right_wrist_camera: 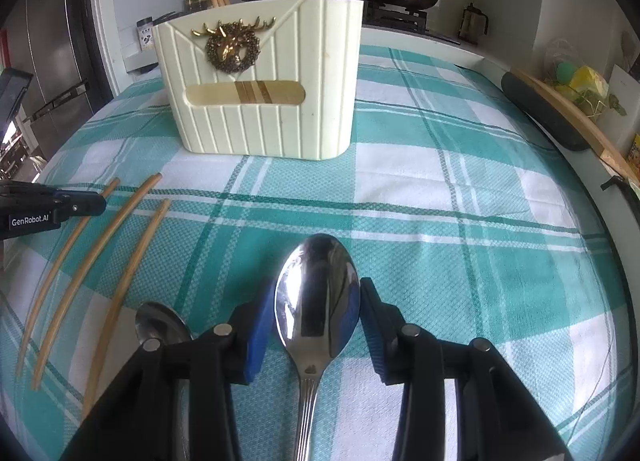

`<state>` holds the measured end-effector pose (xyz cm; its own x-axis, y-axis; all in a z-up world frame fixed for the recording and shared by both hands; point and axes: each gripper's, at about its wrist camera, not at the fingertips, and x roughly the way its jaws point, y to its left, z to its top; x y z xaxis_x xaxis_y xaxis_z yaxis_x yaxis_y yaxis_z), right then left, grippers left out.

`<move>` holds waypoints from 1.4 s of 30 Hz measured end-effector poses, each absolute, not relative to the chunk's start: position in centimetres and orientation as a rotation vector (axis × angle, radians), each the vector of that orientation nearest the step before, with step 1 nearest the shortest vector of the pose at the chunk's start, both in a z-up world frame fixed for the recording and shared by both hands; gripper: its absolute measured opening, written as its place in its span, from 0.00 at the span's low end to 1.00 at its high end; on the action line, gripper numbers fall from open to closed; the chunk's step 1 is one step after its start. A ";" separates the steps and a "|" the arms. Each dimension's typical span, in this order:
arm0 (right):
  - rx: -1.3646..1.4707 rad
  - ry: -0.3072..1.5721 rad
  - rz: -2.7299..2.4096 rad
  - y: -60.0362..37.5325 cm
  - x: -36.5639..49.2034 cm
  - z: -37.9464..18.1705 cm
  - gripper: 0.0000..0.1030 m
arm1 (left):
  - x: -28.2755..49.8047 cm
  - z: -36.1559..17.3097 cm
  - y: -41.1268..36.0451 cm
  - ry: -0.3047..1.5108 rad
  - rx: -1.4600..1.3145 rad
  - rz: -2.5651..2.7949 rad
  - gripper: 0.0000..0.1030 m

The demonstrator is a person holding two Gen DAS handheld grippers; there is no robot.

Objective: Organize utensils
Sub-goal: 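Lift the left tool's chopstick over the cream holder while the right tool carries the large spoon there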

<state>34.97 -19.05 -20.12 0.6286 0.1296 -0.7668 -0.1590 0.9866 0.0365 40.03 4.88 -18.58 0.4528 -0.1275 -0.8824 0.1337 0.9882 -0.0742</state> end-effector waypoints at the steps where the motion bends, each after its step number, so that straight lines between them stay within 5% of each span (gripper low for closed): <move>1: -0.010 0.853 0.177 -19.5 34.6 -19.7 0.40 | 39.7 -18.2 5.2 1.076 -0.015 -0.161 0.05; 19: 0.044 0.468 0.346 -22.9 23.5 -7.0 0.40 | 26.6 -3.0 8.7 0.614 -0.140 -0.180 0.05; 42: 0.037 0.449 0.372 -24.8 27.0 -1.0 0.40 | 27.1 2.3 8.9 0.560 -0.198 -0.248 0.04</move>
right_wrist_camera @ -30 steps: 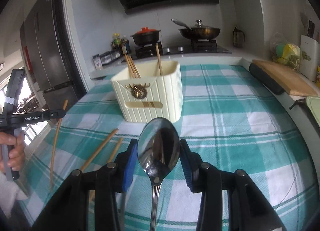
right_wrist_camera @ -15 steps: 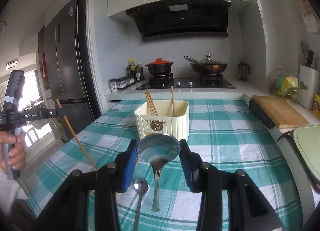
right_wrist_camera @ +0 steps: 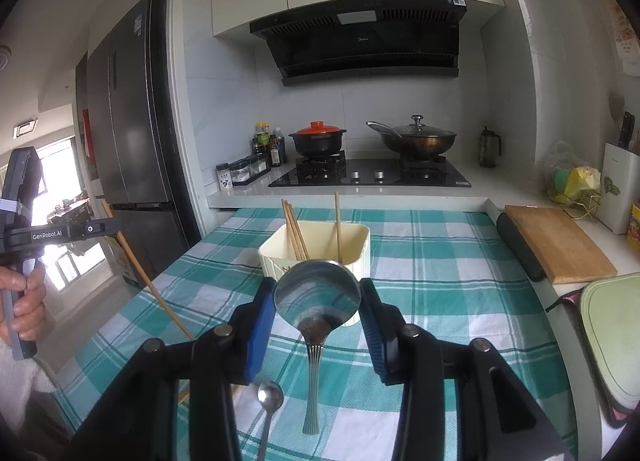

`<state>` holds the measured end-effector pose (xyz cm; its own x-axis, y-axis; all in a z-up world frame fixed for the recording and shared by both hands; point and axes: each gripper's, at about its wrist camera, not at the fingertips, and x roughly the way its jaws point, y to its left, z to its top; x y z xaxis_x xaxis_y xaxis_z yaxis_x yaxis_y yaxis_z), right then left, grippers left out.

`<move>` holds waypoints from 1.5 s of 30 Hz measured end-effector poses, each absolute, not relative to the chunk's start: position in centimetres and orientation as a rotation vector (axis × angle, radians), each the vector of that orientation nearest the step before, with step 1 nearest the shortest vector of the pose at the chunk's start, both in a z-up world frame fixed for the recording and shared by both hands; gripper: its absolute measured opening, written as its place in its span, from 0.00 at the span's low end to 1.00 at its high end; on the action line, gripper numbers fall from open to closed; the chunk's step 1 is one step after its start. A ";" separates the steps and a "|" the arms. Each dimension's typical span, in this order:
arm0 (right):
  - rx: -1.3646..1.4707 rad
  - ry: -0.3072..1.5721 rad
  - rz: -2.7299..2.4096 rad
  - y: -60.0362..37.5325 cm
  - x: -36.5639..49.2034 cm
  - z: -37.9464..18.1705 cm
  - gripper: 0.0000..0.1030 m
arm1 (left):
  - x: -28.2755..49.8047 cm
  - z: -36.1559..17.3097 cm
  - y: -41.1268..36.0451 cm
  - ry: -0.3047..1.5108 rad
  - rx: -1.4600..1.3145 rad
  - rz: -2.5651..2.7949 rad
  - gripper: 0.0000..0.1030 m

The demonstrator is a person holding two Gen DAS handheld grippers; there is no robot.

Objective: Organize utensils
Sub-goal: 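Lift the left tool's chopstick over the cream holder while the right tool carries the large spoon there, then open the left tool to drop the chopstick in while the right tool releases the spoon inside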

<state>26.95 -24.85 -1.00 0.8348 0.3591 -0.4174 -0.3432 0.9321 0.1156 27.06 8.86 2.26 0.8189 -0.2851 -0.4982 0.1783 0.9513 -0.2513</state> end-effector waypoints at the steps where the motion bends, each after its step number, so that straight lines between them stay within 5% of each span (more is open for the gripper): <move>1: 0.038 0.451 0.376 -24.8 27.5 -0.7 0.40 | 27.4 2.8 8.9 0.554 -0.196 -0.252 0.04; 17: -0.008 0.322 0.405 -21.9 40.6 7.6 0.40 | 36.2 13.2 4.3 0.288 -0.151 -0.252 0.04; 36: 0.053 0.751 0.287 -20.8 55.1 -5.2 0.42 | 53.1 -2.0 -3.3 0.792 -0.166 -0.226 0.05; 38: 0.086 0.761 0.281 -21.1 55.6 -5.5 0.45 | 52.9 -2.3 -3.2 0.807 -0.176 -0.227 0.18; 40: 0.128 0.747 0.291 -21.7 54.9 -4.9 0.48 | 51.7 -1.9 -2.5 0.803 -0.180 -0.237 0.52; 45: 0.114 0.680 0.341 -23.1 49.2 -2.1 0.48 | 45.2 -0.1 0.9 0.811 -0.080 -0.261 0.59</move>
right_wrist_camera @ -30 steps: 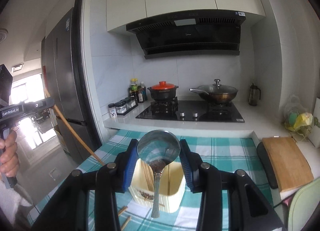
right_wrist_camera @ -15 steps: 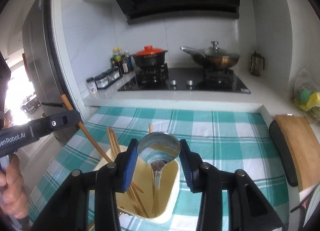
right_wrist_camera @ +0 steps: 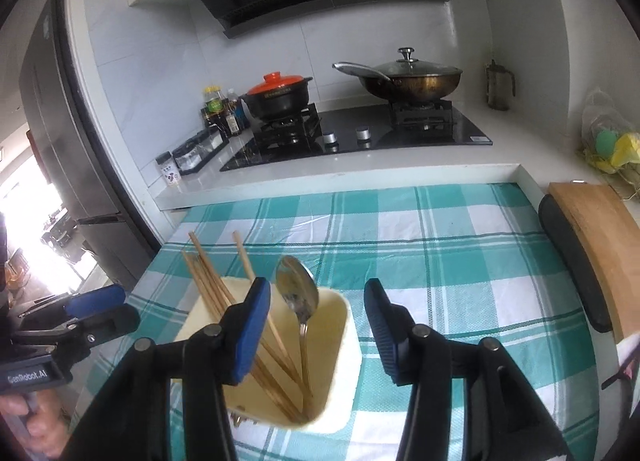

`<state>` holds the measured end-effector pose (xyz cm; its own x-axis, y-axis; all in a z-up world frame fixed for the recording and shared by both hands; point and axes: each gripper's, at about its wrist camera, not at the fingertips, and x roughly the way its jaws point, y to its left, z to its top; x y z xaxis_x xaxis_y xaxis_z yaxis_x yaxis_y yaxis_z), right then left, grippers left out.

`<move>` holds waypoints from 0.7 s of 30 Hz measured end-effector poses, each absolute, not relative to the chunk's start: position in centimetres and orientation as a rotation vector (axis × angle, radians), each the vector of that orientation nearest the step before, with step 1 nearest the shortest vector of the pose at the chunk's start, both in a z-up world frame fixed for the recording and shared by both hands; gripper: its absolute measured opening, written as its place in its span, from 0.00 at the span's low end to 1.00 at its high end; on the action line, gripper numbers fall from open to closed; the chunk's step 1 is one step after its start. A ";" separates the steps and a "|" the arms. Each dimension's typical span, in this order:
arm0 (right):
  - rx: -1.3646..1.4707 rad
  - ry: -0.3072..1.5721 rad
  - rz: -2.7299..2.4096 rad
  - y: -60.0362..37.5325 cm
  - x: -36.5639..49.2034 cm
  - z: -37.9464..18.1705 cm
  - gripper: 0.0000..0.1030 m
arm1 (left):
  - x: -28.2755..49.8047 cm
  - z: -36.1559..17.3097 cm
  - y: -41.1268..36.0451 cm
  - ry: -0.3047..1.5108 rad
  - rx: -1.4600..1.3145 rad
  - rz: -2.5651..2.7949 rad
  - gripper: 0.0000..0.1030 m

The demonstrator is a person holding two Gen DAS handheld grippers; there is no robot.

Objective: Organize utensils
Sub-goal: 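Open the left tool to drop the chopstick in while the right tool releases the spoon inside, then withdraw both open tools from the holder back over the loose utensils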

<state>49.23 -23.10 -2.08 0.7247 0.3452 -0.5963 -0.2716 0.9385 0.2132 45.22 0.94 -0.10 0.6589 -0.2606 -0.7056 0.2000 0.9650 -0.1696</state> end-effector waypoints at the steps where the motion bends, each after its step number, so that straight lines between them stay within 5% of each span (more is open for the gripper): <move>1: 0.096 0.680 0.359 -23.4 47.5 -1.8 0.49 | 43.4 0.2 2.0 0.823 -0.054 -0.255 0.64; 10: -0.081 0.706 0.352 -25.8 30.7 -5.0 0.55 | 27.4 -2.4 8.6 0.892 0.046 -0.170 0.74; 21: -0.013 0.802 0.228 -25.4 17.2 -15.6 0.55 | 17.4 -11.4 5.1 0.866 -0.100 -0.144 0.82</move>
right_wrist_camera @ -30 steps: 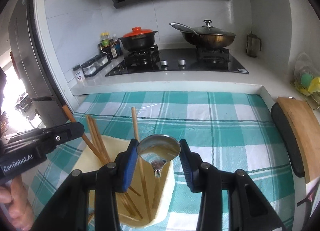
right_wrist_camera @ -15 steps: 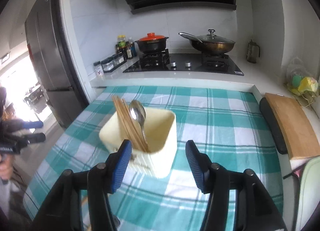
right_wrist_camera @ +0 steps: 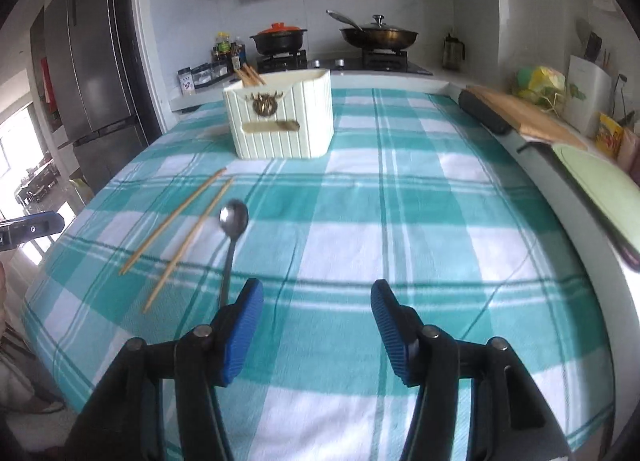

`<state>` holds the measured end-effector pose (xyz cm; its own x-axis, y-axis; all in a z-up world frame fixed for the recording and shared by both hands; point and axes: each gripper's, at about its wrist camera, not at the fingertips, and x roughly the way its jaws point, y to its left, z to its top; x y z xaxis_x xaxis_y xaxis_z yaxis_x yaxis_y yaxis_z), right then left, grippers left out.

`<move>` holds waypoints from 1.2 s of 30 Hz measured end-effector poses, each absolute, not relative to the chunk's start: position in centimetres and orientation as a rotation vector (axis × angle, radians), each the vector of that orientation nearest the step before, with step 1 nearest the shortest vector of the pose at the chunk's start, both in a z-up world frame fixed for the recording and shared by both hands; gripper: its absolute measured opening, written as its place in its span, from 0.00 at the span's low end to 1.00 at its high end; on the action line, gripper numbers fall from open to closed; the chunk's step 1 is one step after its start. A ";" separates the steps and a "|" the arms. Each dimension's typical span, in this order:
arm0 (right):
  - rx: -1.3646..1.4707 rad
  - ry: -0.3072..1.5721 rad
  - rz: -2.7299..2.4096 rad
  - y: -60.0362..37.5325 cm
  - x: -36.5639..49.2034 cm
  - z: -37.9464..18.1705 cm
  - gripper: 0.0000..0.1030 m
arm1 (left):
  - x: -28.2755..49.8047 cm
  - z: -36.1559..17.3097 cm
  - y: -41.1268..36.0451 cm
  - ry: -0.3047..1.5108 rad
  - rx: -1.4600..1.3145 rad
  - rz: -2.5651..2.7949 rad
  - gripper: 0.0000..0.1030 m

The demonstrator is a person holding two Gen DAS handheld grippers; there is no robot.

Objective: Organize utensils
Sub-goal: 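Withdraw both open tools from the holder back over the loose utensils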

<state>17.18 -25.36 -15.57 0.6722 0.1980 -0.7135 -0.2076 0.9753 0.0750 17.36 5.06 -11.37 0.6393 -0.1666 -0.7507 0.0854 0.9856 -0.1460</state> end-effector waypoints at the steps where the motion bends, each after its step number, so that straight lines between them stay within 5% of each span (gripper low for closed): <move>1: -0.023 0.813 0.242 -25.0 16.8 -16.0 0.55 | 17.1 -11.8 4.7 0.877 -0.095 -0.148 0.82; 36: -0.080 0.806 0.332 -20.8 16.2 -17.5 0.55 | 18.8 -15.3 4.9 0.917 -0.023 -0.039 0.82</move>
